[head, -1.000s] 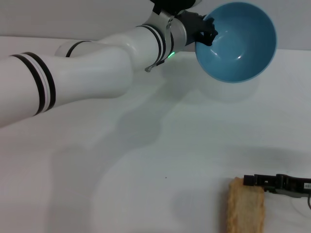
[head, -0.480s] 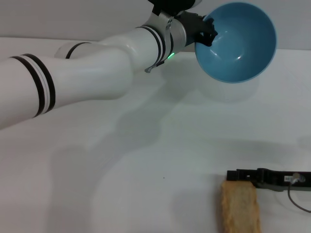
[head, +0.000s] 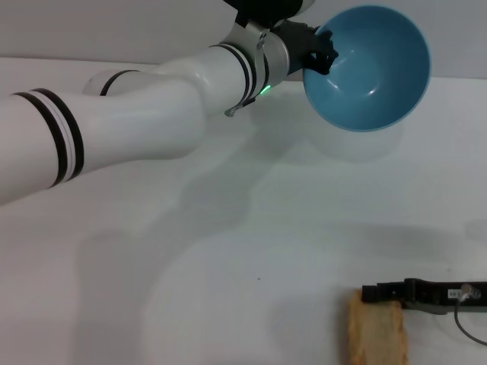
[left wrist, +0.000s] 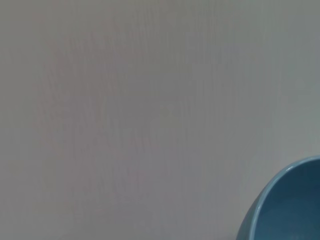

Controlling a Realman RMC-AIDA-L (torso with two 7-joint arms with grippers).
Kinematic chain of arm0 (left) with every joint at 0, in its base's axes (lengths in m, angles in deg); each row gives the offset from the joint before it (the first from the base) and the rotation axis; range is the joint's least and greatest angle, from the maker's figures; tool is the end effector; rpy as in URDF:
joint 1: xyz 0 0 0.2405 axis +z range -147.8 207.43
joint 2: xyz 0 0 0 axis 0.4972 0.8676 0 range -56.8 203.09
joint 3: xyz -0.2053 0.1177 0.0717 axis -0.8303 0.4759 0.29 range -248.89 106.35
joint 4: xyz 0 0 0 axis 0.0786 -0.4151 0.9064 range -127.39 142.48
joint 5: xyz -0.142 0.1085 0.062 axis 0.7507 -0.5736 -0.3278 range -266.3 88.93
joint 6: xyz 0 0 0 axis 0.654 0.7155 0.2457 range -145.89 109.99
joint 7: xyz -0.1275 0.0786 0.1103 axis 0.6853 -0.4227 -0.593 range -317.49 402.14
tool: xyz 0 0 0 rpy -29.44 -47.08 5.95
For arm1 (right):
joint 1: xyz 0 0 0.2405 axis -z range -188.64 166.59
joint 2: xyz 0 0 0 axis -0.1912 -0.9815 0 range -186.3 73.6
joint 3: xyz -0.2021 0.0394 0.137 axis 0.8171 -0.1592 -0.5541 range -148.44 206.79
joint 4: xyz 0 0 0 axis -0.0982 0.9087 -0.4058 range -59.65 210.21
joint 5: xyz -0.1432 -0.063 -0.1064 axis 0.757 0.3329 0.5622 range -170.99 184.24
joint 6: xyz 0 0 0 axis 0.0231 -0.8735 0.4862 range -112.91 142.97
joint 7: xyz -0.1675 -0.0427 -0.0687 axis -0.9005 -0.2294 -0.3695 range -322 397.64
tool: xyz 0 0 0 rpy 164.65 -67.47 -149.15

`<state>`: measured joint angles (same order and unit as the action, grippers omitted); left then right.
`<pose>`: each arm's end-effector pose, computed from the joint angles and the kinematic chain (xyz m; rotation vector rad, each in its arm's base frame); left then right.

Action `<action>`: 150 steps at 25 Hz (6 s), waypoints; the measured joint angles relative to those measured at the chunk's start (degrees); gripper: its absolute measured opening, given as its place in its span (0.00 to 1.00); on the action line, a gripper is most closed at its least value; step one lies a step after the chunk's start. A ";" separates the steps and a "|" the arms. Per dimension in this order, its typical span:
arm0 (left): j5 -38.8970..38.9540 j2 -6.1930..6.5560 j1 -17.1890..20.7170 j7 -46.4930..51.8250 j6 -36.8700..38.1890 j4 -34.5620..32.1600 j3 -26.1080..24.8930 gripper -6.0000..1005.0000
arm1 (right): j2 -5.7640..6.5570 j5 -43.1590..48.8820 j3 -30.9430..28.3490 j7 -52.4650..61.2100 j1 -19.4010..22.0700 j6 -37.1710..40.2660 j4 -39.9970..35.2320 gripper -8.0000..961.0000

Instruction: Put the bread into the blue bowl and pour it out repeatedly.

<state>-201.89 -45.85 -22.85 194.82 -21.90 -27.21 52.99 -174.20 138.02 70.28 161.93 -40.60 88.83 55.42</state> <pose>-0.1113 0.4538 -0.1259 -2.2243 -0.5069 -0.3373 0.3103 0.2702 -0.0969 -2.2509 2.0377 0.2977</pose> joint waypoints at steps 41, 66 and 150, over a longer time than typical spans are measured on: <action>0.04 -0.02 -3.72 1.48 24.98 -3.30 -2.34 0.00 | 1.13 -21.83 -10.78 -10.87 -2.01 7.73 -27.22 0.16; 0.75 -0.09 -2.36 2.11 25.32 -4.66 -2.08 0.00 | 0.85 -23.56 -4.76 -15.93 -2.91 -0.88 -15.13 0.23; -4.10 0.46 13.58 2.67 1.07 -10.85 -11.04 0.85 | -1.04 -57.96 -12.65 -70.30 8.14 -11.08 -5.89 0.76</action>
<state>-205.99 -45.39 -9.27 197.49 -20.83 -38.06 41.95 -175.24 80.06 57.64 91.63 -32.45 77.75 49.54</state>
